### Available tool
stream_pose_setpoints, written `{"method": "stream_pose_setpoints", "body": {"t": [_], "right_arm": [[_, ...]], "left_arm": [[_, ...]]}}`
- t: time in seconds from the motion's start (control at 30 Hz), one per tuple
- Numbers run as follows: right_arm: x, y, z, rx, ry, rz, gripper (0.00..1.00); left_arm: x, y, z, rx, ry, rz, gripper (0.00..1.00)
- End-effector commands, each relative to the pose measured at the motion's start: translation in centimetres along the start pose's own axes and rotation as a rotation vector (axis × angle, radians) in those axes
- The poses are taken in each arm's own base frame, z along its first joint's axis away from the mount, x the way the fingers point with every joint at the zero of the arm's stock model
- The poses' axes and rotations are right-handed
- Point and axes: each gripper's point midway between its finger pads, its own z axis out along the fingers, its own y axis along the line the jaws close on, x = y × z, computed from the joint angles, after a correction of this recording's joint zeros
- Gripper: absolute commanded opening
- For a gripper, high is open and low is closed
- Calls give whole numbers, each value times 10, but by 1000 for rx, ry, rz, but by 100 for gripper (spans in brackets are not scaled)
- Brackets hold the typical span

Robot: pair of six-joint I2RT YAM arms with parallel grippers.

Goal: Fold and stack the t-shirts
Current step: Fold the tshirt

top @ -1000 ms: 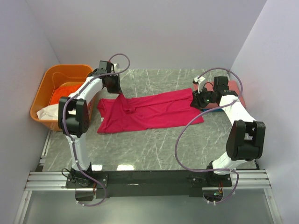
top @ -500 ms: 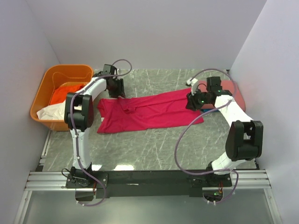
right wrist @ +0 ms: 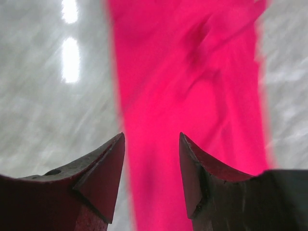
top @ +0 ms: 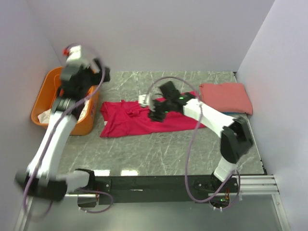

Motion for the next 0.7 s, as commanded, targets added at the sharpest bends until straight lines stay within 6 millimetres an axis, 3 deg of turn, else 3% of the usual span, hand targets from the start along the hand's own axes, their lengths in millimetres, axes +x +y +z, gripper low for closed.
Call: {"method": "stream_pose_setpoints", "body": {"t": [0.0,0.03,0.07,0.1,0.13,0.17,0.2,0.23,0.27,0.3,0.57,0.67], "right_arm": [[-33,-53,39,193,19,-31,56],[-54,-67,44,254,26,-59,56],[-43,-67,67,231,73,-52,56],[-45,-69,76,234,85,-61,56],[-60,-72,82,246,72,-88,56],[-48,-74,97,251,119,-90,56],[-48,-76,103,254,132,-98,56],[-56,-83,105,275,127,-105,56],[-43,-85,116,278,171,-93,56],[-43,-87,119,285,178,-92,56],[-29,-93,137,291,231,-98,54],[-23,-90,143,280,241,-91,48]], "left_arm": [[58,55,-41,-190,27,-38,99],[49,55,-68,-180,-35,-47,99],[57,59,-79,-180,-38,-42,99],[85,69,-86,-195,3,-32,100],[82,68,-103,-182,-36,-35,100],[88,72,-109,-186,-38,-31,99],[104,80,-114,-211,-19,-23,99],[105,84,-123,-222,-33,-22,99],[109,88,-127,-239,-35,-24,99],[118,93,-128,-253,-28,-27,99],[110,90,-129,-241,-45,-12,99],[110,89,-129,-236,-45,-11,99]]}}
